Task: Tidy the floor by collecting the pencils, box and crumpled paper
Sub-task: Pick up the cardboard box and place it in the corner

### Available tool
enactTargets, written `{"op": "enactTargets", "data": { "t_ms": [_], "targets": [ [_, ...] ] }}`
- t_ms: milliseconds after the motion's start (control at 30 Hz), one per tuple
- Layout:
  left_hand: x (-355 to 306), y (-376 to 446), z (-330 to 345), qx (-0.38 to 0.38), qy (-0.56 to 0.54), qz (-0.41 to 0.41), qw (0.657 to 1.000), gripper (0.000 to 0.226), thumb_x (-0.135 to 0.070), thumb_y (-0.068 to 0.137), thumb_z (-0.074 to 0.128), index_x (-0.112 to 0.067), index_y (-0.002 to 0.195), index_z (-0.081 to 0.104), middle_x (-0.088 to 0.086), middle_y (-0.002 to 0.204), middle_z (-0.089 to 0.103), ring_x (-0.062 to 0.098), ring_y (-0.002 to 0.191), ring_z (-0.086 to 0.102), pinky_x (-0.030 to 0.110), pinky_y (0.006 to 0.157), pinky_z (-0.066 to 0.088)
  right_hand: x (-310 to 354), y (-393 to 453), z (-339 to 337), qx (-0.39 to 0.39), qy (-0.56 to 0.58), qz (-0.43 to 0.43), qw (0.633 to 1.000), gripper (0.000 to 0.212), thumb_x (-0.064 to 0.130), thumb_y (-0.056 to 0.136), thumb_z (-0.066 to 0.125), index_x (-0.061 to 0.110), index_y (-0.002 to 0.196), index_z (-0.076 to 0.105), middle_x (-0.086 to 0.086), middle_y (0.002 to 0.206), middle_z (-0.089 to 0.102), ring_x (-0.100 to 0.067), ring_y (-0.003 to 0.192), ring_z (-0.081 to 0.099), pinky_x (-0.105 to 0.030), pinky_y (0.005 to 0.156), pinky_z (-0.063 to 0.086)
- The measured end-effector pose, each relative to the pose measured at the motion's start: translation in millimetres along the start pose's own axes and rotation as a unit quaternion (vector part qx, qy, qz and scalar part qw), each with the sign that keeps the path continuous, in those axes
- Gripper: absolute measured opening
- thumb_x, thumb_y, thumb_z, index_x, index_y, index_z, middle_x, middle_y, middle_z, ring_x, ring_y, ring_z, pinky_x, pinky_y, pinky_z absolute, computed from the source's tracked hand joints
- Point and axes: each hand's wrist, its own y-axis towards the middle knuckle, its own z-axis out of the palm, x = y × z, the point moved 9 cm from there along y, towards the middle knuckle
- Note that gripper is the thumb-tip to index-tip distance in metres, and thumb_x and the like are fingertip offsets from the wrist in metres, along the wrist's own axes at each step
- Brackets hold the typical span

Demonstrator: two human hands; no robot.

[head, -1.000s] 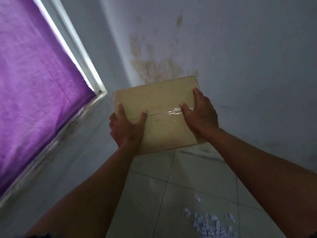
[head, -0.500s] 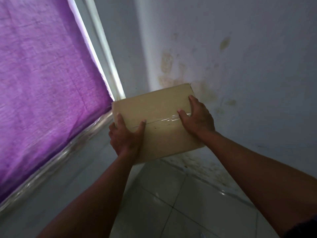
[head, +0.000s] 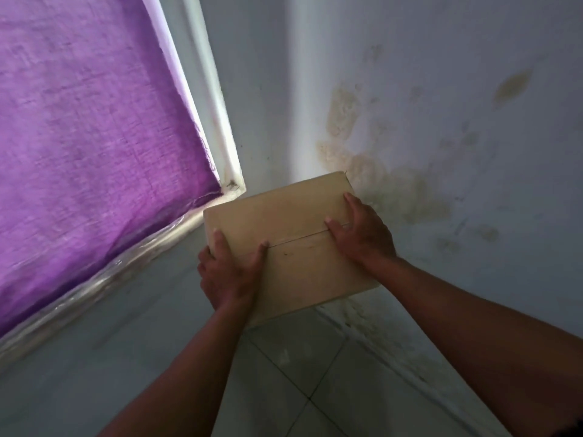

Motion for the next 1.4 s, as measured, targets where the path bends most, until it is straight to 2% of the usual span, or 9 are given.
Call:
{"op": "enactTargets", "data": {
  "t_ms": [200, 467, 567, 700, 933, 1400],
  "targets": [
    [28.2, -15.8, 47.0, -0.039, 0.035, -0.065, 0.996, 0.094, -0.082, 0.074, 0.054, -0.027, 0.146, 0.027, 0.018, 0.137, 0.044, 0.04, 0.12, 0.047, 0.052, 0.096, 0.047, -34.5, 30.0, 56.3, 0.059, -0.011, -0.048, 0.997, 0.072, 0.063, 0.087, 0.052, 0.033, 0.148, 0.03, -0.004, 0.145, 0.046, -0.028, 0.124, 0.053, -0.043, 0.101, 0.046],
    [102.5, -30.4, 125.5, -0.03, 0.06, -0.133, 0.989, 0.094, -0.08, 0.076, 0.055, -0.025, 0.146, 0.026, 0.021, 0.139, 0.042, 0.043, 0.123, 0.046, 0.053, 0.097, 0.047, -79.4, 39.6, 160.1, 0.116, -0.034, -0.081, 0.989, 0.069, 0.06, 0.087, 0.052, 0.035, 0.147, 0.028, -0.004, 0.143, 0.045, -0.03, 0.123, 0.053, -0.043, 0.098, 0.046],
    [126.1, -25.8, 157.5, -0.033, 0.055, -0.118, 0.991, 0.094, -0.077, 0.078, 0.056, -0.022, 0.148, 0.025, 0.025, 0.141, 0.041, 0.046, 0.125, 0.045, 0.054, 0.097, 0.047, -104.6, 41.0, 205.2, 0.133, -0.02, -0.075, 0.988, 0.069, 0.06, 0.088, 0.05, 0.037, 0.147, 0.025, -0.004, 0.146, 0.041, -0.031, 0.126, 0.051, -0.045, 0.1, 0.047],
    [166.5, -29.2, 199.5, -0.009, 0.071, -0.167, 0.983, 0.096, -0.076, 0.078, 0.058, -0.022, 0.15, 0.022, 0.025, 0.146, 0.037, 0.047, 0.129, 0.043, 0.056, 0.101, 0.045, -129.5, 45.8, 263.3, 0.184, -0.046, -0.087, 0.978, 0.078, 0.069, 0.081, 0.04, 0.039, 0.15, 0.017, -0.001, 0.157, 0.029, -0.028, 0.138, 0.039, -0.045, 0.108, 0.041],
    [206.3, -10.4, 244.6, 0.003, 0.049, -0.166, 0.985, 0.1, -0.074, 0.08, 0.059, -0.023, 0.154, 0.016, 0.024, 0.151, 0.031, 0.045, 0.135, 0.037, 0.055, 0.103, 0.041, -148.5, 56.4, 314.2, 0.173, -0.007, -0.085, 0.981, 0.071, 0.056, 0.087, 0.054, 0.039, 0.149, 0.023, -0.003, 0.149, 0.037, -0.029, 0.128, 0.049, -0.043, 0.102, 0.045],
    [294.0, -22.5, 350.0, -0.01, 0.086, -0.187, 0.979, 0.1, -0.076, 0.078, 0.058, -0.02, 0.154, 0.023, 0.025, 0.146, 0.037, 0.044, 0.129, 0.042, 0.054, 0.1, 0.044, -232.6, 49.1, 442.3, 0.19, -0.016, -0.08, 0.978, 0.068, 0.058, 0.088, 0.051, 0.041, 0.148, 0.024, -0.001, 0.149, 0.037, -0.029, 0.13, 0.048, -0.042, 0.105, 0.042]
  ]
}}
